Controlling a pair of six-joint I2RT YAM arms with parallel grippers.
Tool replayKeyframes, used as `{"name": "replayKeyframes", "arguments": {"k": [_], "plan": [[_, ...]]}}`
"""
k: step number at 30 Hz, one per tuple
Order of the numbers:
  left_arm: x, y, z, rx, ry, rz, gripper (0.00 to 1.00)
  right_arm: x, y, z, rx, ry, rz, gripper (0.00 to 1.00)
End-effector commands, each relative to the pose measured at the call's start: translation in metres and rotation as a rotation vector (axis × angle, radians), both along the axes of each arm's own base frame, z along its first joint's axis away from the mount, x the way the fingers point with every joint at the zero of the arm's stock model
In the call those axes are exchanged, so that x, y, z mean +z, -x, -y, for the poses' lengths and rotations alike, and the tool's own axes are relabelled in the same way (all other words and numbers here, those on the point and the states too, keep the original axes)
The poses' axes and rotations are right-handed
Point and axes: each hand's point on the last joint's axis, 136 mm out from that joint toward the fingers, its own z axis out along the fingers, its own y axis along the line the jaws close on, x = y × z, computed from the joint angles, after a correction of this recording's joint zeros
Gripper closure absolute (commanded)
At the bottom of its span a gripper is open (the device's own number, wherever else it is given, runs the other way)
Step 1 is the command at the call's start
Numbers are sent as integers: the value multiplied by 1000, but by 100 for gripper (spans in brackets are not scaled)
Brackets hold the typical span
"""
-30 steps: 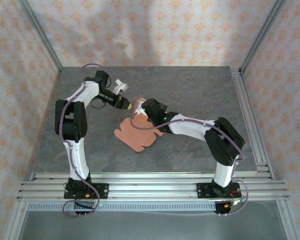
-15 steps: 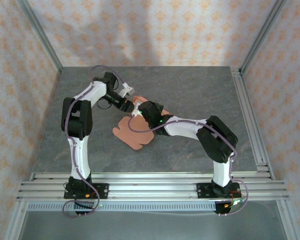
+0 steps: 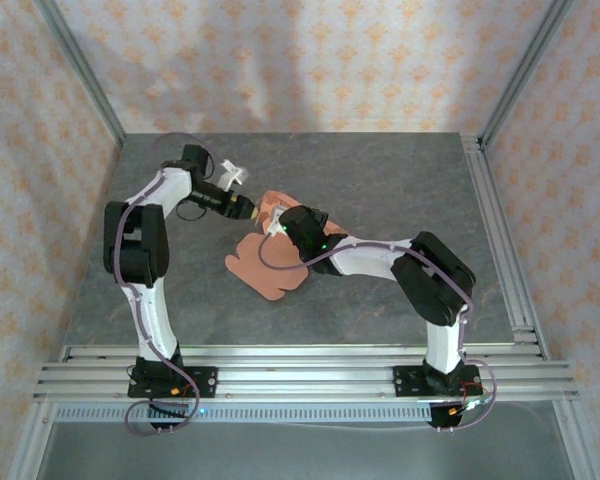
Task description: Fold the paper box
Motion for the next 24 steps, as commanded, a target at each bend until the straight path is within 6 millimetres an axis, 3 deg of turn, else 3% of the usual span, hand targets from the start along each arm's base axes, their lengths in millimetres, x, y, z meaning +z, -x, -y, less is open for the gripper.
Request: {"name": "replayKeyframes", "arguments": {"k": [1,7,12,24], "plan": [[17,-13,-2,25,16,73,32,5,-1,-2,3,3,35,100],[-7,-23,-10,-4,-105,33,42,8,-1,-6,17,-14,34,100],[-20,-25,5,-92,-167,-9,43,8,-1,-8,29,-17,30,100],[-28,-15,16,-151,-143,-48,43,1,-5,-9,52,82,81,100]]}}
